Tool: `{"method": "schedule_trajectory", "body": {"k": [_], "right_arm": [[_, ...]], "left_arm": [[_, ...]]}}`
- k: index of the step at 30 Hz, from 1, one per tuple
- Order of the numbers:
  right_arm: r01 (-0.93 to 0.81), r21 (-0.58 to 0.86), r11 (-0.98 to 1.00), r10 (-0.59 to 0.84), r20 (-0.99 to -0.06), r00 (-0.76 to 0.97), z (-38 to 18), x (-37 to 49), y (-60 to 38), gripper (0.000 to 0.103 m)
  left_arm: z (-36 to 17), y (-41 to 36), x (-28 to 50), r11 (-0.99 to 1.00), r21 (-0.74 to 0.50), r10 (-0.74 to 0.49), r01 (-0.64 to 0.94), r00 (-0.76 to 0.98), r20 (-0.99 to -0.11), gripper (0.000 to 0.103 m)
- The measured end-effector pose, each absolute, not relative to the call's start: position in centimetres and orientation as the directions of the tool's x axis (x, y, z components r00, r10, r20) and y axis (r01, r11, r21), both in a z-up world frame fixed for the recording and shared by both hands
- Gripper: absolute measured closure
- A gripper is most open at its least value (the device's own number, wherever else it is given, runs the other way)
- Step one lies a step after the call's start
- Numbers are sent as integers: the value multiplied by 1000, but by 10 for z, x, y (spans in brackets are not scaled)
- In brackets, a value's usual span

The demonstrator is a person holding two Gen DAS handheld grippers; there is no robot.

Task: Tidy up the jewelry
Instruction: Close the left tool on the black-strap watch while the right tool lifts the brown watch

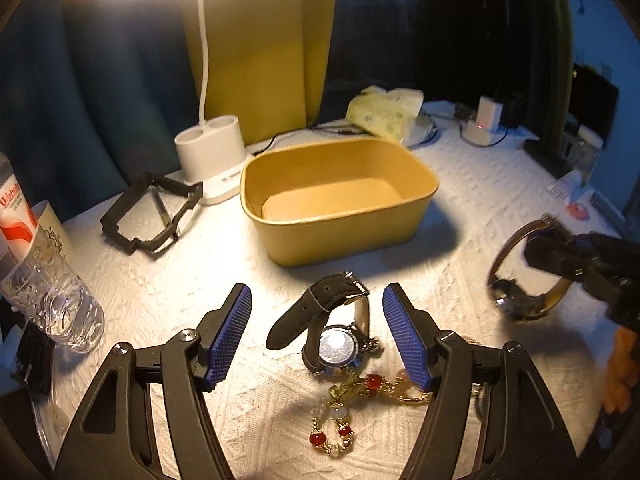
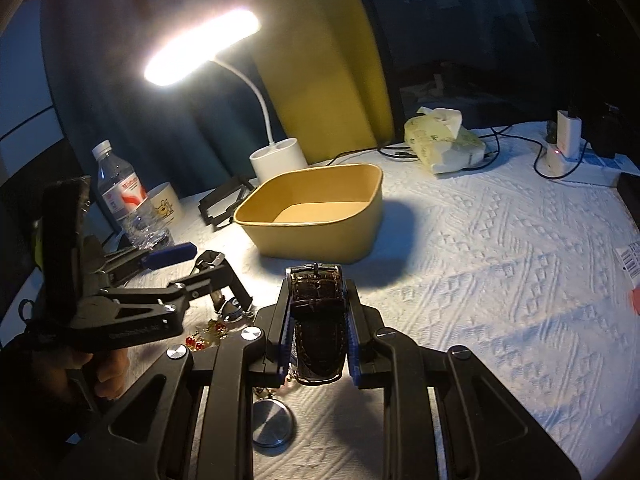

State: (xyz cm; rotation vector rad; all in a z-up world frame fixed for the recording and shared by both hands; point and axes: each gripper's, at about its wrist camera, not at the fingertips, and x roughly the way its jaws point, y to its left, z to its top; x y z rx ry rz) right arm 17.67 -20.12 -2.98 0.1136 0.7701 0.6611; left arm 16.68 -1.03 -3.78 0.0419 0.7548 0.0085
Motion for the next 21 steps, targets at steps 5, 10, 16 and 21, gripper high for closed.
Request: {"method": "schedule_trajectory", "body": {"k": [5,10,16,21], "right_arm": [[-507,337,793,595,-607,527,-32,178,-207,81],[-507,341,791,597,-607,524,-32,178,-208,81],[-505,341,793,597,-601,532,-30,178,-208,81],[-511,336,791,599,-595,535,-29,182,-205,81]], "left_arm": [[-47,-12,172,998,57,34,8,710,-703,44],[-52,-16,175,999,34,-1,36,701,-713,62],[-53,-13,174,999,-8,-31,35,709,-704,73],[-37,-10,171,1000,-19,-30,22,746,-666,73]]}}
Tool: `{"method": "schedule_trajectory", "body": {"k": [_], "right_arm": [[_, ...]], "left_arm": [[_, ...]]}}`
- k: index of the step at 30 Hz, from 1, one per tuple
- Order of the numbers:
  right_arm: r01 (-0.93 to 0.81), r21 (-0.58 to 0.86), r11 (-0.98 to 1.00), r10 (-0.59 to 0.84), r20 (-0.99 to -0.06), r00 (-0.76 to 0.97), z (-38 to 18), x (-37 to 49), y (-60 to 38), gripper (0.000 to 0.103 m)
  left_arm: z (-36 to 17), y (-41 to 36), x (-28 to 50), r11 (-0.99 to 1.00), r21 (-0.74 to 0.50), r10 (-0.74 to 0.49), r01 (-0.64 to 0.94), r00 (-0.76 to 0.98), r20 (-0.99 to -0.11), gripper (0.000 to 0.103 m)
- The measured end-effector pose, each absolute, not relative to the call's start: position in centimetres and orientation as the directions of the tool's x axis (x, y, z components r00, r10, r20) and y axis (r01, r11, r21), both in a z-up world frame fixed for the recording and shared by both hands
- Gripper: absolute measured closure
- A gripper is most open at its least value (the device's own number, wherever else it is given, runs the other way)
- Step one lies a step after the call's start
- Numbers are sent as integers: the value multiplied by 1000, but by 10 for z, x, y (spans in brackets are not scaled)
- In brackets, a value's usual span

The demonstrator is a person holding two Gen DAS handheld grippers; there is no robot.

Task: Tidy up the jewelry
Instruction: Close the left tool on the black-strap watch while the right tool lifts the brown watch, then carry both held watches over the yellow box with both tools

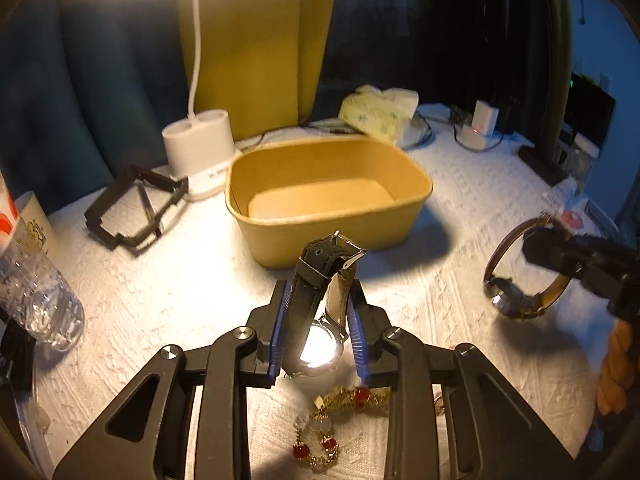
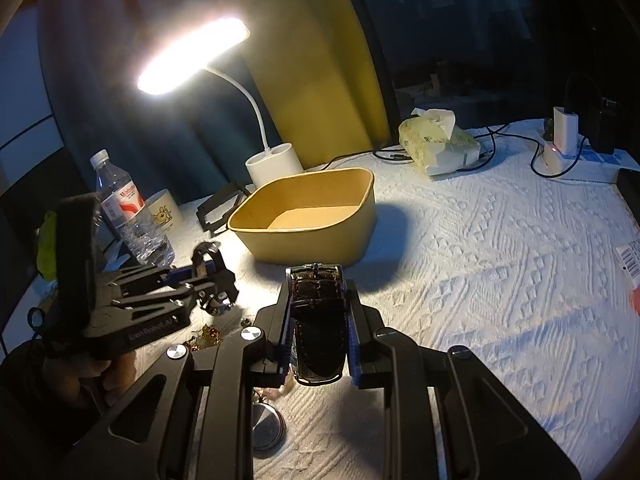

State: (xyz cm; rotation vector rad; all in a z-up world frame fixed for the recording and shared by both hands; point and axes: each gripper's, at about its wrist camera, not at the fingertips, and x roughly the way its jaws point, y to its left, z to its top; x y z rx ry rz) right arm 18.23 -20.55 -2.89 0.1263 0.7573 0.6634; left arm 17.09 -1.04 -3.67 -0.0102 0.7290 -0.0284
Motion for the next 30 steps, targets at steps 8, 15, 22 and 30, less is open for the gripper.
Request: {"method": "schedule_trajectory", "body": {"k": [8,15,22,30], "right_arm": [[-552,283,785,597,-582,551,-17,197,-197,81],[-574,227,787,589,-555,588,-3,219,-188,81],[-582,199,789,583,-541,606,2,245,-176,81],[-582,203,788,582,-557,593,-11,284,-157,81]], "left_arm": [[-4,-10,178,999,-10,-41,43,812,-583,73],[8,-6,199,999,-13,-46,47,838,-543,73],[7,-2,225,999,-1,-34,39,841,-540,72],[-6,14,261,999,-24,-44,36,829,-558,72]]}}
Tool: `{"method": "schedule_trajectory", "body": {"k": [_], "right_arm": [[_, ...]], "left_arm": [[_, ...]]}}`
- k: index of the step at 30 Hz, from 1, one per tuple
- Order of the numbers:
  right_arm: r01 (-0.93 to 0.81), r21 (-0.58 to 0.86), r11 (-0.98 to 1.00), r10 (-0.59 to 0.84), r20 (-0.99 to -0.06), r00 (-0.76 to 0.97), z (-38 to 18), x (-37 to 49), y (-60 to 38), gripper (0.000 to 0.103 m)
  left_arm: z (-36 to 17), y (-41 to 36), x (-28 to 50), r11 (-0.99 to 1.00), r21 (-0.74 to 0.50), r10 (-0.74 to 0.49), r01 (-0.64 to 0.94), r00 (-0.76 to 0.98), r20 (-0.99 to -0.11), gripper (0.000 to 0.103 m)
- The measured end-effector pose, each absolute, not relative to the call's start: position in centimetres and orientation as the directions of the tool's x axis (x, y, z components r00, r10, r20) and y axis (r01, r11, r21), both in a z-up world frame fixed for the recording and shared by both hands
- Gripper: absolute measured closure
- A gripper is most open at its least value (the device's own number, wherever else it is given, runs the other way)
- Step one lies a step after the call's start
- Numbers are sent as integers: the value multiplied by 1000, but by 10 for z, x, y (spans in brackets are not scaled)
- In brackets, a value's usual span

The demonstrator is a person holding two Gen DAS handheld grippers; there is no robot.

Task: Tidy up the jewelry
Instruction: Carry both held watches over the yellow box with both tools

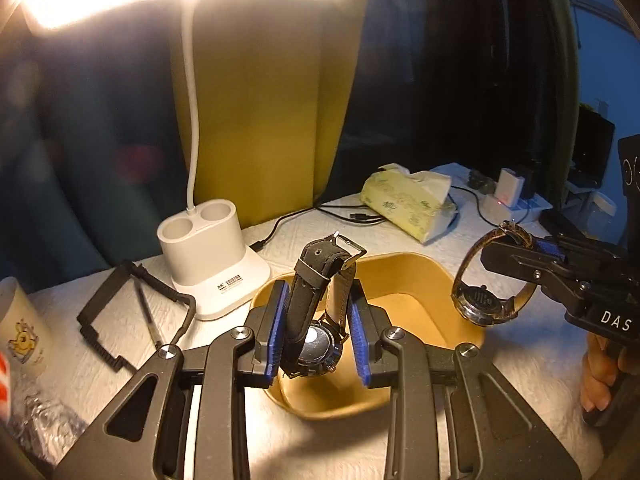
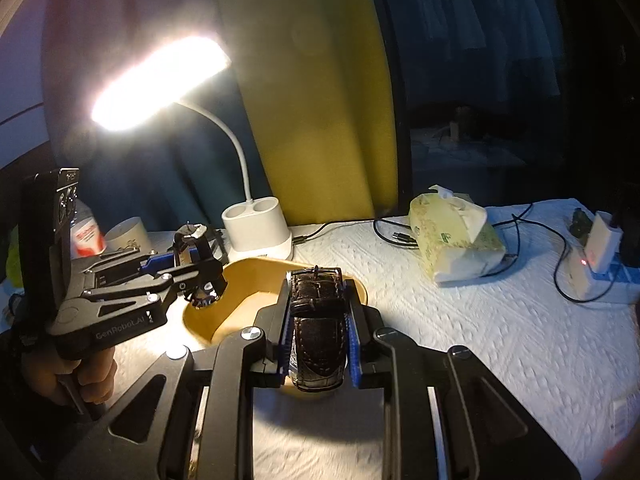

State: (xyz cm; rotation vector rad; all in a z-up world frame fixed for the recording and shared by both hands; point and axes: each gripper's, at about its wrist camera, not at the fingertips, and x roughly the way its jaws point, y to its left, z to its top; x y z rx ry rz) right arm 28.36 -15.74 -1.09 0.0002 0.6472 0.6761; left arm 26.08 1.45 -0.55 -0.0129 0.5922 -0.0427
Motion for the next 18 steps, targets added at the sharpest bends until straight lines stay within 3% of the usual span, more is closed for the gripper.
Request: {"method": "schedule_trajectory", "body": {"k": [7,16,18], "right_arm": [[-577,197,793,569,-577,586,-27,308,-139,81],[-568,149,810,507,-664,549,-50,322,-124,80],[-564,139,814,496,-673,549,-51,322,-124,74]], "left_arm": [[-22,24,287,997,-79,-70,28,794,-604,71],[-28,28,292,993,-119,-96,29,788,-609,51],[-21,27,287,992,-121,-98,32,800,-592,48]]}}
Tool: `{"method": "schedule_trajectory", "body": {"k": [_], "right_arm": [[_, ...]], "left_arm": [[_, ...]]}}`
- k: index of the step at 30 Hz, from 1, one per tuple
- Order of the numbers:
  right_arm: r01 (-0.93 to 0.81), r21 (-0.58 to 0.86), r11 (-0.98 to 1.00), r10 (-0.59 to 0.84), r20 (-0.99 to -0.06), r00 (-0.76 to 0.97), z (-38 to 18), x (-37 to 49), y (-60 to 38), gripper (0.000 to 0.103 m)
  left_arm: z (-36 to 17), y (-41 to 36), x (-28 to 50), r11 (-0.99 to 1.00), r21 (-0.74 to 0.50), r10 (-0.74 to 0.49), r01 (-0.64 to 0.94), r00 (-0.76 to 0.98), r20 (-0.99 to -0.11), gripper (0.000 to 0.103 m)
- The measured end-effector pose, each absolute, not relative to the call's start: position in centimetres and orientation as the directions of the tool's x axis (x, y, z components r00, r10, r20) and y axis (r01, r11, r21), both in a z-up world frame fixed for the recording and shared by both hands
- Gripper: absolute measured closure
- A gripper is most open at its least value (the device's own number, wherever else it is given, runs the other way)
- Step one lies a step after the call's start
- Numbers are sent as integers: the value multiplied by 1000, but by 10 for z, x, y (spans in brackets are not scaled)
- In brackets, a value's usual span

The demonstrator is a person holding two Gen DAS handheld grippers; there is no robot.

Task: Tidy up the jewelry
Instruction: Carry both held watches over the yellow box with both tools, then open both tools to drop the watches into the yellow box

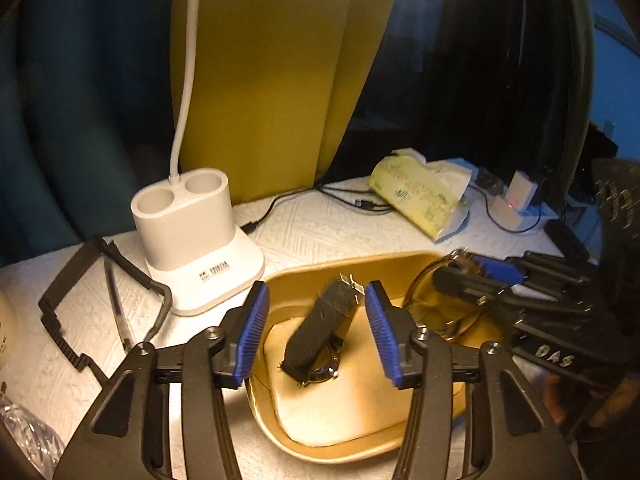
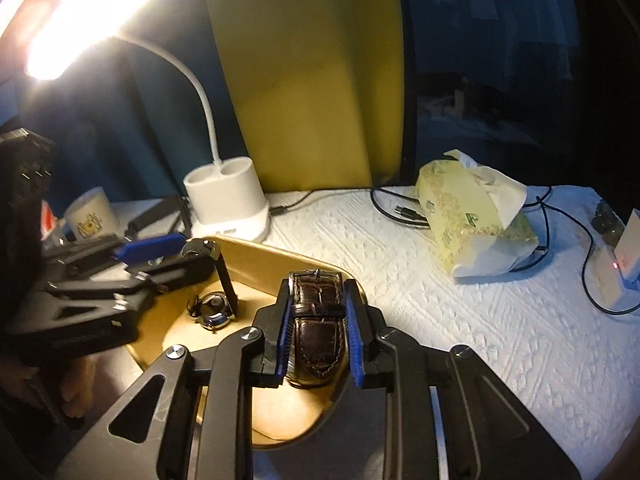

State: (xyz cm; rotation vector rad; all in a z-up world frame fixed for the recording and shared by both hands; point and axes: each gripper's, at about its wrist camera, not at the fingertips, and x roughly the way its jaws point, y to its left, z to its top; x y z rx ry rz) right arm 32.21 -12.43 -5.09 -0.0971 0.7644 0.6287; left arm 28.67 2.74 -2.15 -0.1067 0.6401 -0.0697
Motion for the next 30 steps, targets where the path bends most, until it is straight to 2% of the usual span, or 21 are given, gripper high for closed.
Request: {"method": "schedule_trajectory", "body": {"k": [7,9,12,17,30], "right_arm": [[-579,147,802,508,-678,531,-45,312,-124,54],[-578,121,807,488,-688,537,-44,307,-122,43],[-572,112,813,465,-715,521,-46,303,-123,33],[-577,101,811,440,-754,487,-52,293,-121,30],[-565,117,816,453,-737,502,-35,268,-128,24]], "left_arm": [[-8,30,272,993,-116,-78,13,815,-575,42],[-6,32,266,994,-109,-71,10,817,-572,42],[-1,34,256,995,-102,-57,-1,824,-564,41],[6,39,241,994,-106,-45,-16,834,-550,41],[14,43,206,993,-118,-45,-22,844,-534,41]]}}
